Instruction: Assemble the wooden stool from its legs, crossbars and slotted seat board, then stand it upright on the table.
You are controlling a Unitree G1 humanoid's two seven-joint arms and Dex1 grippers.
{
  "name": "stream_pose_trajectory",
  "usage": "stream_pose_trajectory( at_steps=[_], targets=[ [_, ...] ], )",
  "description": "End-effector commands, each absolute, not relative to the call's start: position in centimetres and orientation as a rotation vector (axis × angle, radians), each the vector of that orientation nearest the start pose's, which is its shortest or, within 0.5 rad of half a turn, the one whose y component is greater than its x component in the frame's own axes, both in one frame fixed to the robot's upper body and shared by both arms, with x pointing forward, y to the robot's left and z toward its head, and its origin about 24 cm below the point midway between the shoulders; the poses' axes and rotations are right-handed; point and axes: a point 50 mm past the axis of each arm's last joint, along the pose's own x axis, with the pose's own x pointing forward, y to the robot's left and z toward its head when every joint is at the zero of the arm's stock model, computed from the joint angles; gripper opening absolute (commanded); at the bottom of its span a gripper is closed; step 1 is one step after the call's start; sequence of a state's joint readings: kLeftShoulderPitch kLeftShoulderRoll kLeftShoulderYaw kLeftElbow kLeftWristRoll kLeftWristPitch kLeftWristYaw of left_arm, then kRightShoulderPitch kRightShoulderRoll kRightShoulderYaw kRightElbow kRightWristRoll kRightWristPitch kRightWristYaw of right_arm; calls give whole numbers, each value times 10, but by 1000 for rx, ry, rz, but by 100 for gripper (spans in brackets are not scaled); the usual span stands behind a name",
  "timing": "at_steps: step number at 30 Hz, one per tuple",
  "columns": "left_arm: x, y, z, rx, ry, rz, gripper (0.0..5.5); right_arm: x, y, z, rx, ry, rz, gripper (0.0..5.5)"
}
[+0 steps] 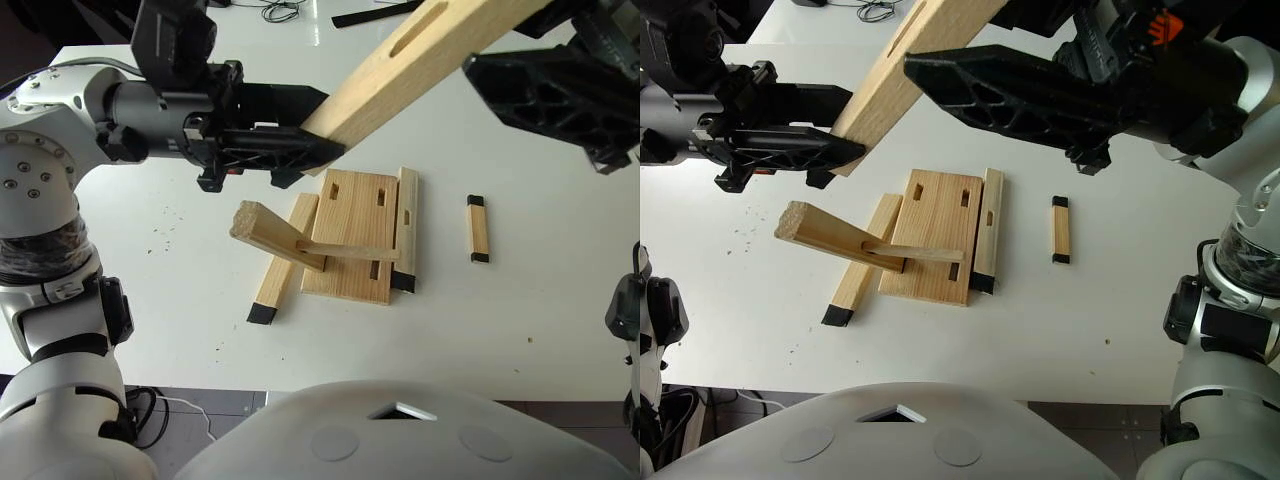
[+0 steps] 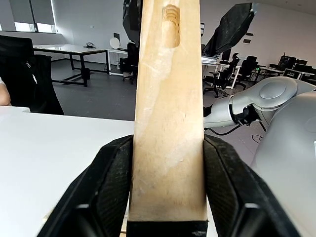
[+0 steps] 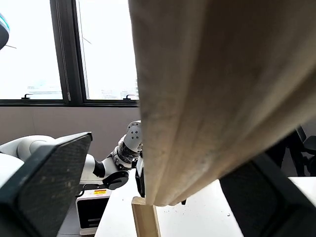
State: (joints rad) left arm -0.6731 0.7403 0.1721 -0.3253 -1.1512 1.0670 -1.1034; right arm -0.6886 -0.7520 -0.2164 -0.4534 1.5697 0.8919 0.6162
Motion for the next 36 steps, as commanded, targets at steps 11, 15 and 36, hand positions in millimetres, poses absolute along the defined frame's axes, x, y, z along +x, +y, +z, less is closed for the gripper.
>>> stream_pose_trajectory(
  at_steps=[11, 15, 36],
  targets=[
    [224, 158, 254, -45, 93, -1703, 206, 215, -141, 290, 134, -192, 1506, 292],
    [226, 158, 252, -32, 104, -1695, 206, 214, -142, 290, 125, -194, 1503, 227],
    [245, 162, 257, -24, 107, -1568, 368, 223, -170, 310, -57, -332, 1242, 205]
  ],
)
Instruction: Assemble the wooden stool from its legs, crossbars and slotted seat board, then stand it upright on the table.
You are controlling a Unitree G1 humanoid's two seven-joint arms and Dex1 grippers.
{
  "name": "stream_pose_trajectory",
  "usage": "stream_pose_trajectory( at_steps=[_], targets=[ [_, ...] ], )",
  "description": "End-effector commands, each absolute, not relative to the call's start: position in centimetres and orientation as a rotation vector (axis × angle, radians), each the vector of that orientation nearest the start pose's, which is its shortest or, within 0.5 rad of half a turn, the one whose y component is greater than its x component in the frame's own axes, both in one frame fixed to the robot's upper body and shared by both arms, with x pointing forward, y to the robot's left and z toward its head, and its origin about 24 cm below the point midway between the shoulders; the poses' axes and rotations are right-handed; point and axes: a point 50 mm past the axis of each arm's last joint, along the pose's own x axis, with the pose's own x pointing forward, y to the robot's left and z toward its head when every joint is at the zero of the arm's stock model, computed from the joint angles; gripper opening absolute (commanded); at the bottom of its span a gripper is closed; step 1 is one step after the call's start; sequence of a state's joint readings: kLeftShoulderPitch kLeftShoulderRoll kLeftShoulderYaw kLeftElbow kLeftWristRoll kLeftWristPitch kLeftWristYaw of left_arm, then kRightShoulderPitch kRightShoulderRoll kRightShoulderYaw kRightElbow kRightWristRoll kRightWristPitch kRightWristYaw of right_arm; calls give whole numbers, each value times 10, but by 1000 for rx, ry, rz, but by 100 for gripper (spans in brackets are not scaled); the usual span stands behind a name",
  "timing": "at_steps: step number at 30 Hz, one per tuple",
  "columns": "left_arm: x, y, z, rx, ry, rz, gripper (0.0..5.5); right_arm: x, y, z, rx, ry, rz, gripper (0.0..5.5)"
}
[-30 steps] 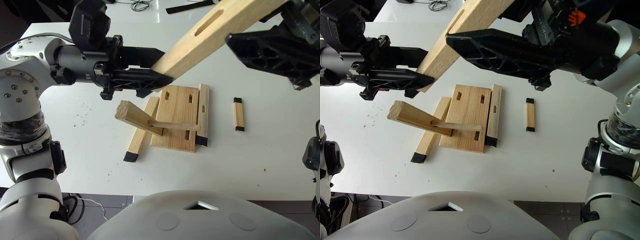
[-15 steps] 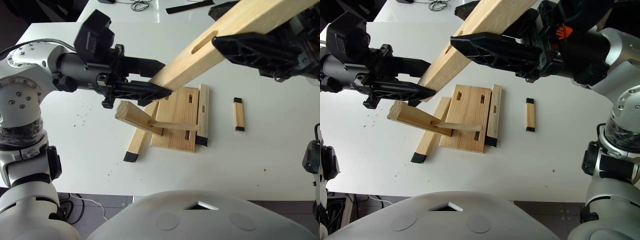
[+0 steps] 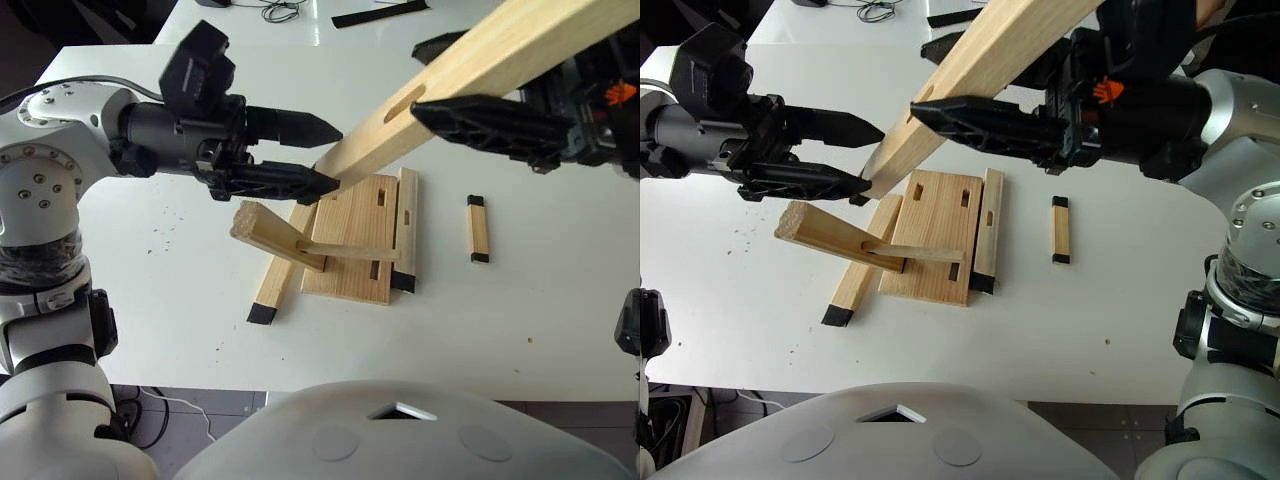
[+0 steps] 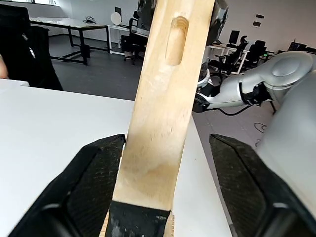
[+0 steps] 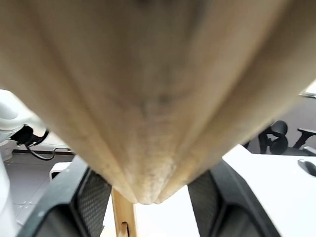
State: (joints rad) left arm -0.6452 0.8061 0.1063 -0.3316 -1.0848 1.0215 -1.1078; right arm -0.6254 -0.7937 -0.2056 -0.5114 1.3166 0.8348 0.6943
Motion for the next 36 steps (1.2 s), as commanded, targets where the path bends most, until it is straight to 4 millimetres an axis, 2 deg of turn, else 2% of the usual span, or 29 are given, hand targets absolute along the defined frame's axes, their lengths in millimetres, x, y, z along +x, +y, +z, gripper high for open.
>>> stream_pose_trajectory(
  at_steps=[1, 4, 6, 8, 10, 13, 15, 19, 23, 28, 36],
  targets=[
    [250, 164, 260, -17, 72, -1529, 369, 223, -177, 310, -117, -322, 1196, 205],
    [268, 177, 270, 4, -8, -1384, 370, 218, -193, 295, -304, -222, 1122, 203],
    [280, 193, 266, 23, 6, -1257, 370, 213, -200, 279, -386, -139, 1112, 202],
    [285, 212, 250, 80, 77, -1162, 370, 205, -205, 262, -425, -63, 1125, 202],
    [284, 235, 225, 167, 183, -1114, 370, 196, -208, 246, -455, 1, 1132, 202],
    [268, 267, 185, 322, 371, -1126, 370, 183, -207, 221, -472, 90, 1156, 202],
    [259, 275, 169, 391, 443, -1160, 370, 178, -203, 209, -477, 122, 1171, 202],
    [244, 264, 148, 440, 485, -1277, 370, 174, -188, 191, -481, 132, 1212, 202],
    [232, 249, 134, 453, 496, -1358, 370, 168, -177, 182, -407, 114, 1244, 202],
    [234, 247, 134, 440, 496, -1363, 370, 161, -174, 178, -270, 100, 1241, 202],
    [241, 239, 143, 424, 487, -1417, 370, 155, -173, 156, -183, 131, 1189, 202]
  ],
)
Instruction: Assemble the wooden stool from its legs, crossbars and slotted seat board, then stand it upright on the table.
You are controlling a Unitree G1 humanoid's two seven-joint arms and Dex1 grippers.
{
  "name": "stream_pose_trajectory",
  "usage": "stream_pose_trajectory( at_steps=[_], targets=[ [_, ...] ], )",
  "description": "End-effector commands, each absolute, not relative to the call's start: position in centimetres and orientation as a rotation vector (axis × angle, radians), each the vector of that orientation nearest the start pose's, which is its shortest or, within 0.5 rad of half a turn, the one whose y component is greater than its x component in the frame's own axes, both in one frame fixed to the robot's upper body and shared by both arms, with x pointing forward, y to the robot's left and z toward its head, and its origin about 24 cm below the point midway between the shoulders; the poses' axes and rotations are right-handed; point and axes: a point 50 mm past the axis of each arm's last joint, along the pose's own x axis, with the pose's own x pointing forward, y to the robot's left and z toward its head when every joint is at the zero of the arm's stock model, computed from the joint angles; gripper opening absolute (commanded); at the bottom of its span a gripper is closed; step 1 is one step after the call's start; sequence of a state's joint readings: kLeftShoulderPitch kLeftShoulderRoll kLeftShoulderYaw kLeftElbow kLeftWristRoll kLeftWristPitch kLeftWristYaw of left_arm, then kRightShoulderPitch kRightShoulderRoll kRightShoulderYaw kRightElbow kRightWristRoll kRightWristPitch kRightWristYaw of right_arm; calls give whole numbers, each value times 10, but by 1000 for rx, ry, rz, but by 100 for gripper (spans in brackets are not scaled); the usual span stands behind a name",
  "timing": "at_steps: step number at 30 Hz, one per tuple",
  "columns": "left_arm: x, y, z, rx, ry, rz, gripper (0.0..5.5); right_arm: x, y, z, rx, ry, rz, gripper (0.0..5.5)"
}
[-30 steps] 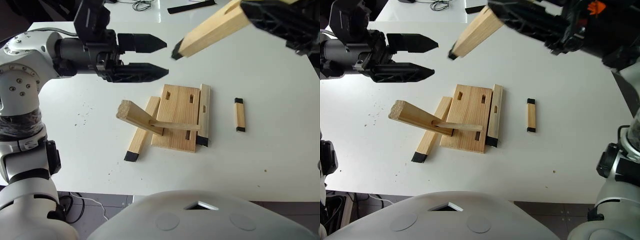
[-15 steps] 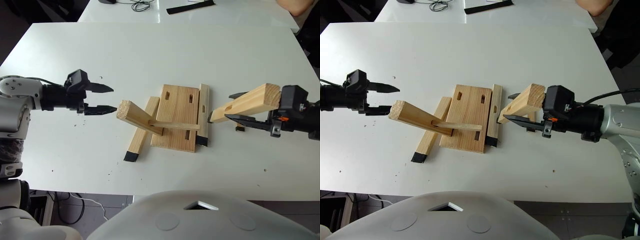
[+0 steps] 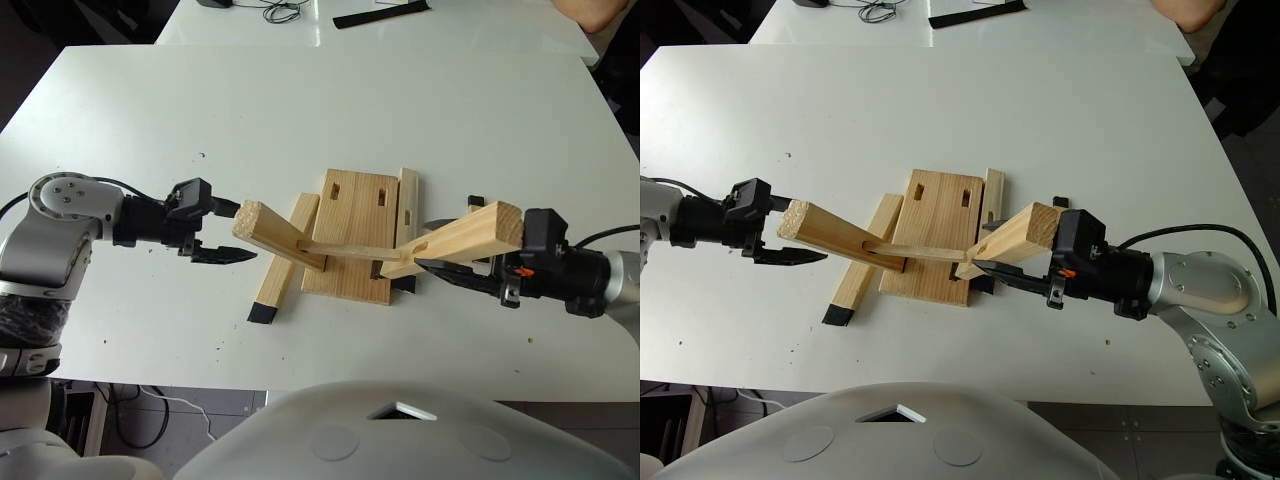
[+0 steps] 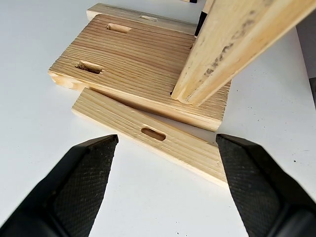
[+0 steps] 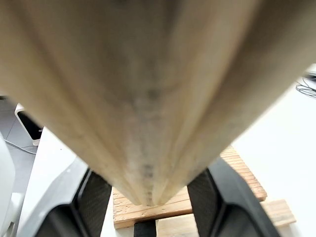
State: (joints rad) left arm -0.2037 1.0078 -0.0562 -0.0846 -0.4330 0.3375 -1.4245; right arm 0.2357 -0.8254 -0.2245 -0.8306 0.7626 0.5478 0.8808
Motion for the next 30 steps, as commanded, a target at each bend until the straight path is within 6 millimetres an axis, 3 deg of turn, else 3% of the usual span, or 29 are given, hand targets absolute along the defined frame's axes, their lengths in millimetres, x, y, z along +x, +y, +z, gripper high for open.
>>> stream_pose_trajectory(
  at_steps=[1, 12, 23, 30],
  targets=[
    [243, 239, 144, 425, 488, -1426, 370, 154, -173, 154, -180, 132, 1179, 202],
    [250, 229, 156, 431, 486, -1537, 370, 153, -169, 139, -243, 145, 1170, 202],
    [224, 206, 158, 417, 424, -1623, 370, 153, -179, 140, -239, 231, 1272, 202],
    [224, 193, 156, 408, 393, -1592, 370, 163, -181, 132, -214, 274, 1314, 202]
  ],
)
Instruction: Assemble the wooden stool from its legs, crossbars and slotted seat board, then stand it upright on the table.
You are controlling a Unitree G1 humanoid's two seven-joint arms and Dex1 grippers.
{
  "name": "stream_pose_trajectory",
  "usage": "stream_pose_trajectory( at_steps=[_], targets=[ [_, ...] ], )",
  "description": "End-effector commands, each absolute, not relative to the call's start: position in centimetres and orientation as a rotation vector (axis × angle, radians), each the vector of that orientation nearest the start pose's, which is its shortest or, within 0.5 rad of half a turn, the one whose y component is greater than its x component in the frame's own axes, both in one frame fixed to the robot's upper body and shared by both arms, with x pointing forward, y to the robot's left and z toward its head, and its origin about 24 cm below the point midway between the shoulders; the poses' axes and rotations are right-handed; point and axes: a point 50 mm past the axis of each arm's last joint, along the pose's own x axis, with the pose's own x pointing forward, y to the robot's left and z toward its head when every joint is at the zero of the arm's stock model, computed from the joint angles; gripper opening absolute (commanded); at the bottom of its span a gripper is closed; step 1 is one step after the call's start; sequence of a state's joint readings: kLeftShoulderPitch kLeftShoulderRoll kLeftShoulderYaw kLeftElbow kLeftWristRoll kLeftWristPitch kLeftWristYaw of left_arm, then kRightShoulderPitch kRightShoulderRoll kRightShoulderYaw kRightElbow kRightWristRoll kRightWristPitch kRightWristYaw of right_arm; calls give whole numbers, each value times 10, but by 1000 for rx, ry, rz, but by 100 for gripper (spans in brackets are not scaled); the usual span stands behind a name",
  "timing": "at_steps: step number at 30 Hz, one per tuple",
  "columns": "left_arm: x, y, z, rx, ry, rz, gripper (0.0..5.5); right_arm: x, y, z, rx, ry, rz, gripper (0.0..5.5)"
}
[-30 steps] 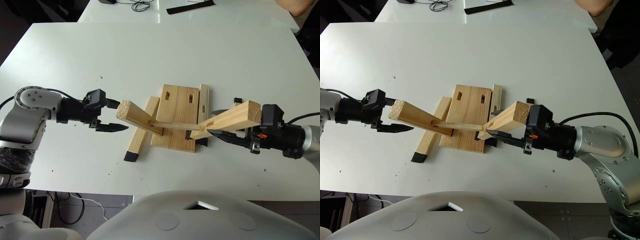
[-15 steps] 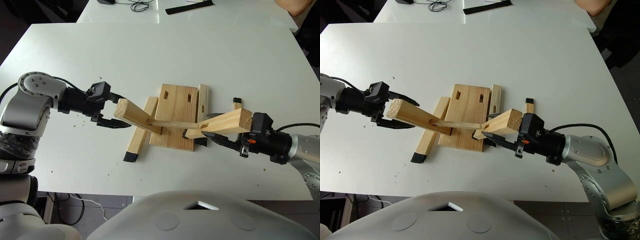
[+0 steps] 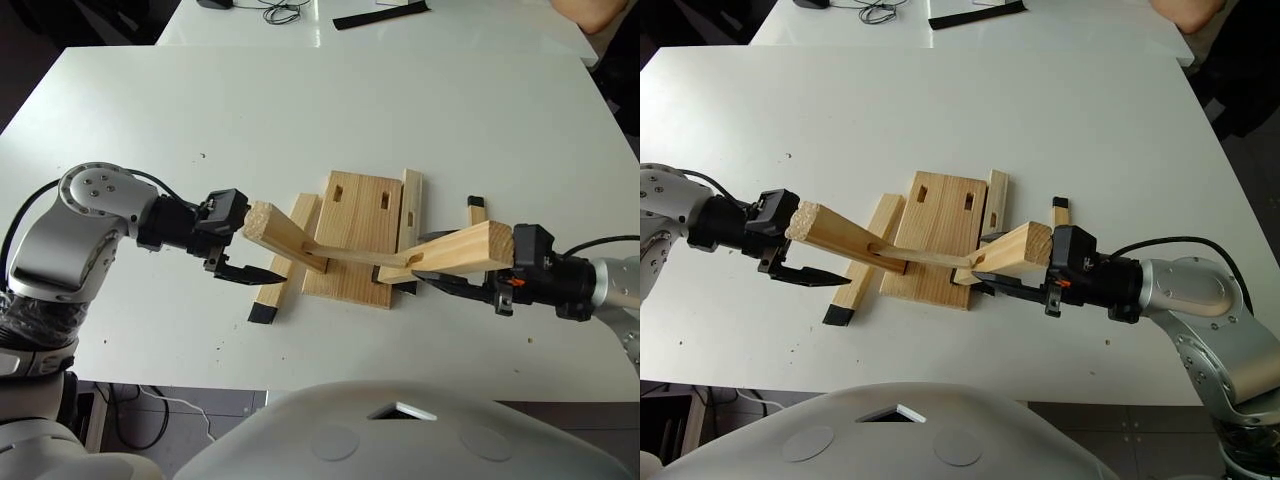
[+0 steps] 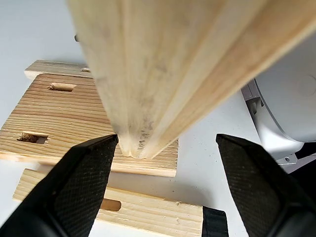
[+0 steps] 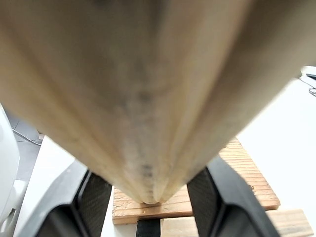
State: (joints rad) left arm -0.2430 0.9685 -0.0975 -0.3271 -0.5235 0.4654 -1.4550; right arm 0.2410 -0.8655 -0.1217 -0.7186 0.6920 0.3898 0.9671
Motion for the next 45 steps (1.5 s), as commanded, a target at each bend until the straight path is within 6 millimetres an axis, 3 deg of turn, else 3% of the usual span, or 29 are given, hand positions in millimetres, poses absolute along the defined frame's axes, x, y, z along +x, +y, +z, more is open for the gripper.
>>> stream_pose_trajectory(
  at_steps=[1, 13, 31, 37, 42, 45],
  targets=[
    [225, 193, 156, 411, 392, -1585, 370, 162, -180, 132, -216, 280, 1326, 202],
    [233, 186, 154, 393, 390, -1526, 370, 156, -171, 125, -301, 309, 1407, 202],
    [232, 163, 163, 420, 333, -1552, 370, 178, -158, 129, -325, 303, 1441, 202],
    [233, 145, 165, 397, 296, -1583, 370, 191, -160, 109, -372, 430, 1438, 202],
    [240, 138, 151, 349, 326, -1561, 370, 201, -153, 104, -329, 480, 1493, 202],
    [241, 136, 145, 321, 339, -1541, 370, 205, -151, 89, -309, 554, 1530, 201]
  ],
)
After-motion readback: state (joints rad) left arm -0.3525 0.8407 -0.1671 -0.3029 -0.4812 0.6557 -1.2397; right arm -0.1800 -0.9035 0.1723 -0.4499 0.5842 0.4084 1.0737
